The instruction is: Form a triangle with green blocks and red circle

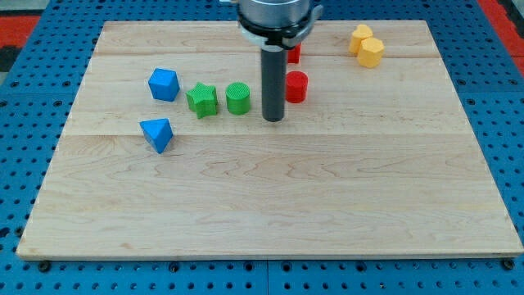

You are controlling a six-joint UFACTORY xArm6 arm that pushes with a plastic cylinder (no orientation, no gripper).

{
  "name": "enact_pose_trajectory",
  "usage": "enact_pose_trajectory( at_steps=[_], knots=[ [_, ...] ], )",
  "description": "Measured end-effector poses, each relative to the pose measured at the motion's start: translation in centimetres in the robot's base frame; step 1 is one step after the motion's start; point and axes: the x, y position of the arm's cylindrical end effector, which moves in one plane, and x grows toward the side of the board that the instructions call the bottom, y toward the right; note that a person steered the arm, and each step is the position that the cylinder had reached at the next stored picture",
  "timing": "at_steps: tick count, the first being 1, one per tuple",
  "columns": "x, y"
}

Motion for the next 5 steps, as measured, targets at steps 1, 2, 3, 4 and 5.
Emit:
enact_pose_trajectory(
  at_steps=[1, 2, 3, 4, 5],
  knots=[
    [0.0, 0.0],
    [-1.4, -4.4],
    [-1.8, -4.6],
    [0.2, 1.3],
    [-1.8, 3.9]
  ],
)
